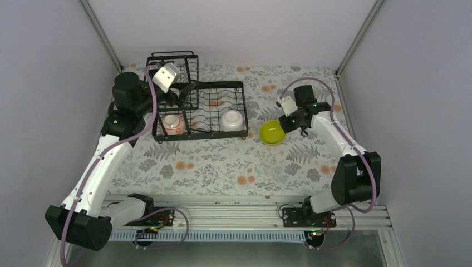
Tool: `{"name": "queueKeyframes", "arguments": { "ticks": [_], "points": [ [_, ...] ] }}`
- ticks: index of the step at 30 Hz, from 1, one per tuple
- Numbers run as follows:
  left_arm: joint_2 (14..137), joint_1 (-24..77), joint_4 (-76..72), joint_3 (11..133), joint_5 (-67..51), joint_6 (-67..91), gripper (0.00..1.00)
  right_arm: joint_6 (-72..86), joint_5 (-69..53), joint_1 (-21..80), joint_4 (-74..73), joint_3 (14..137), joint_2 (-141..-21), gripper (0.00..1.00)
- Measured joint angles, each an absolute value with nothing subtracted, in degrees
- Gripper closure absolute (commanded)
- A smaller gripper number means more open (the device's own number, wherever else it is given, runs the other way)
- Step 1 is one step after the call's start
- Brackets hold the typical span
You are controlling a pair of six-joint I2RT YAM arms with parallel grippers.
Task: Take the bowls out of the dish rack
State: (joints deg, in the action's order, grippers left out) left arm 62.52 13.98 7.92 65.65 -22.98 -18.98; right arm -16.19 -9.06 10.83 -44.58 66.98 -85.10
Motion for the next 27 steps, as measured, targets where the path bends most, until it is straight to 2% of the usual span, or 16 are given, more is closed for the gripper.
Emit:
{"name": "queueKeyframes", "arguments": {
  "ticks": [10, 27],
  "points": [
    [62.2, 13.7, 7.4, 65.2, -23.0, -19.0, 0.00, -15.9, -14.4, 10.8, -40.2, 64.2, -85.2, 0.96],
    [61.6, 13.2, 6.9, 64.1, -23.2, -19.0, 0.00, -15.8, -14.4, 8.4, -39.0, 65.1, -86.7, 0.96]
  ]
}}
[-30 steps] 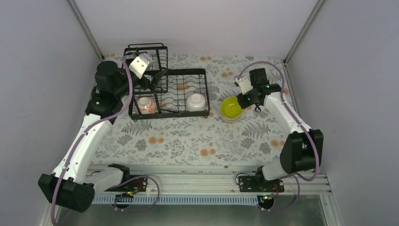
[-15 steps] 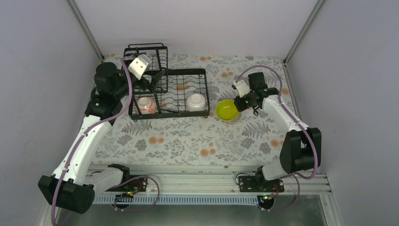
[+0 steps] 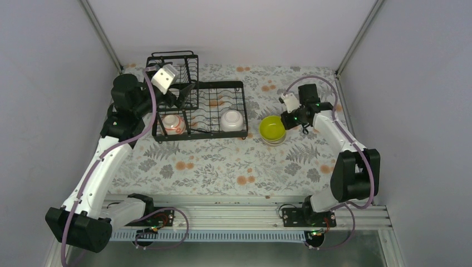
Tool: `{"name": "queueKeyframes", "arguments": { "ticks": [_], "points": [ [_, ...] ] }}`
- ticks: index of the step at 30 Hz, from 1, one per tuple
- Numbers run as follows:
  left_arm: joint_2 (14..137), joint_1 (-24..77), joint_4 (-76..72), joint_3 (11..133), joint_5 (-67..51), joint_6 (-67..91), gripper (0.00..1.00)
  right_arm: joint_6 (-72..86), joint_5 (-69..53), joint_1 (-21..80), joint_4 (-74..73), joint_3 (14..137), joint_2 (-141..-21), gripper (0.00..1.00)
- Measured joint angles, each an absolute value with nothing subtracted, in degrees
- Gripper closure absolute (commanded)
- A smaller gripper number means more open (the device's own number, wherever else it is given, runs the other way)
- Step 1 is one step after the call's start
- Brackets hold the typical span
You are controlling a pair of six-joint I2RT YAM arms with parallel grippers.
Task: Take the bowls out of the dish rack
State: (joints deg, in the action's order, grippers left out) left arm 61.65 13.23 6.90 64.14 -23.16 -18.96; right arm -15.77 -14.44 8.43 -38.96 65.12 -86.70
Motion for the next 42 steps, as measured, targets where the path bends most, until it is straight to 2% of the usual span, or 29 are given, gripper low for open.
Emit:
{"name": "queueKeyframes", "arguments": {
  "ticks": [30, 32, 34, 35, 36, 42],
  "points": [
    [61.6, 12.9, 6.1, 63.8, -24.1, -18.8, 0.00, -16.5, -18.4, 5.1, -37.1, 63.4, -90.0, 0.96],
    [61.6, 12.8, 6.1, 63.8, -24.1, -18.8, 0.00, -16.5, -18.4, 5.1, -36.9, 63.2, -90.4, 0.87],
    [61.6, 12.8, 6.1, 63.8, -24.1, -18.8, 0.00, -16.7, -18.4, 5.1, -36.9, 63.1, -90.6, 0.63],
    [61.6, 12.8, 6.1, 63.8, -24.1, -18.8, 0.00, -16.7, -18.4, 5.1, -36.9, 63.0, -90.7, 0.54],
    [61.6, 12.8, 6.1, 63.8, -24.1, -18.8, 0.00, -16.5, -18.4, 5.1, -36.9, 63.0, -90.7, 0.49],
    [61.6, 12.6, 6.1, 63.8, -24.2, -18.8, 0.00, -17.6, -16.6, 5.1, -37.6, 63.0, -90.2, 0.43]
  ]
}}
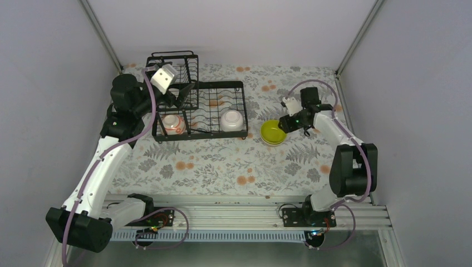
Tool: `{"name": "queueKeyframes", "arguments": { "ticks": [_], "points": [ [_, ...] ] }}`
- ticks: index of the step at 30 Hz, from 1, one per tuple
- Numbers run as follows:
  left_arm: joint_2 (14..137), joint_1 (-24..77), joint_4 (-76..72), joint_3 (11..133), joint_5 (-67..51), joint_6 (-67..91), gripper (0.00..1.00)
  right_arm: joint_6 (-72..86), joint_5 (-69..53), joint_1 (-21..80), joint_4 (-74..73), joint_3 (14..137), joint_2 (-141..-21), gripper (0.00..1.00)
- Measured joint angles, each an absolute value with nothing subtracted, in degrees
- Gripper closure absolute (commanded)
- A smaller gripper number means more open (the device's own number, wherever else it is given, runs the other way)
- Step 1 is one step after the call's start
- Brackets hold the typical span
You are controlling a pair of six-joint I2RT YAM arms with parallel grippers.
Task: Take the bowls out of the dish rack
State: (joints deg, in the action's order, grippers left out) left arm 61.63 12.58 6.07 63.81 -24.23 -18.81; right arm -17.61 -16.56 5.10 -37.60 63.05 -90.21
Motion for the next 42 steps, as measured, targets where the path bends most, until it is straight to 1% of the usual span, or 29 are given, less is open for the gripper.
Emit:
{"name": "queueKeyframes", "arguments": {
  "ticks": [6, 10, 13, 17, 21, 29, 35, 42],
  "points": [
    [61.6, 12.6, 6.1, 63.8, -24.3, -18.8, 0.00, -18.1, -15.3, 5.1, -41.7, 66.3, -85.9, 0.40],
    [61.6, 12.5, 6.1, 63.8, -24.4, -18.8, 0.00, -18.9, -15.3, 6.0, -44.4, 72.5, -86.3, 0.36],
    [61.6, 12.5, 6.1, 63.8, -24.5, -18.8, 0.00, -19.5, -14.2, 8.8, -45.7, 76.4, -88.2, 0.35],
    [61.6, 12.5, 6.0, 63.8, -24.7, -18.8, 0.00, -19.9, -10.5, 18.0, -46.8, 81.0, -93.0, 0.34],
    [61.6, 12.3, 5.7, 63.2, -25.0, -18.8, 0.00, -19.8, -6.5, 26.0, -48.2, 88.8, -100.8, 0.33],
    [61.6, 12.2, 5.6, 62.2, -25.1, -18.8, 0.00, -19.7, 2.6, 34.0, -49.0, 101.1, -112.7, 0.30],
    [61.6, 12.2, 5.3, 61.9, -25.1, -18.8, 0.00, -19.7, 6.8, 37.9, -50.1, 101.9, -116.4, 0.28],
    [61.6, 12.2, 5.2, 61.9, -25.1, -18.8, 0.00, -19.7, 9.5, 40.1, -51.7, 101.5, -117.0, 0.28]
  ]
}}
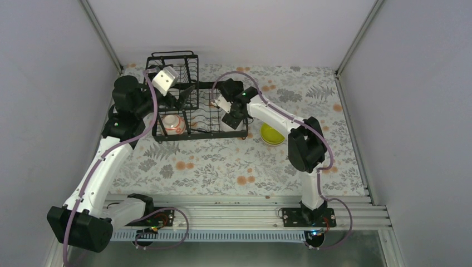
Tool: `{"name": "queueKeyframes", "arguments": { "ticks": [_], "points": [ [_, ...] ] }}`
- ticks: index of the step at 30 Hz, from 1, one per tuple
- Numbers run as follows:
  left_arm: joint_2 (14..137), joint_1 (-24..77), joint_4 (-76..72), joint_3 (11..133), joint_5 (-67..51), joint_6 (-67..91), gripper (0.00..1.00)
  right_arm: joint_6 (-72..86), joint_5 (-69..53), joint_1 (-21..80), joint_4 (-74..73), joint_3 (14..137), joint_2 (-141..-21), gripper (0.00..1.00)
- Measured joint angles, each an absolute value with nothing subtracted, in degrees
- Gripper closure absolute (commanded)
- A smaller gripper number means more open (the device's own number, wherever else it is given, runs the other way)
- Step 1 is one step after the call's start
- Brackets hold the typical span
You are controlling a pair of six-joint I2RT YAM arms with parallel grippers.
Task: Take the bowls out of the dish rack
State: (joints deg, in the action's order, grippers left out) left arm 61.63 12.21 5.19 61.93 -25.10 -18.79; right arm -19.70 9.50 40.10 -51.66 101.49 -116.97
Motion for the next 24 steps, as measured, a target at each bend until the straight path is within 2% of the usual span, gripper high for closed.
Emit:
{"name": "queueKeyframes", "arguments": {
  "ticks": [14, 24],
  "points": [
    [61.8, 12.0, 5.2, 61.9, -25.1, -18.8, 0.00, -21.4, 16.8, 40.9, -45.5, 93.0, -116.9, 0.27],
    [61.9, 12.0, 5.2, 61.9, -25.1, -18.8, 0.00, -25.4, 25.8, 41.2, -33.5, 96.7, -122.9, 0.25]
  ]
}}
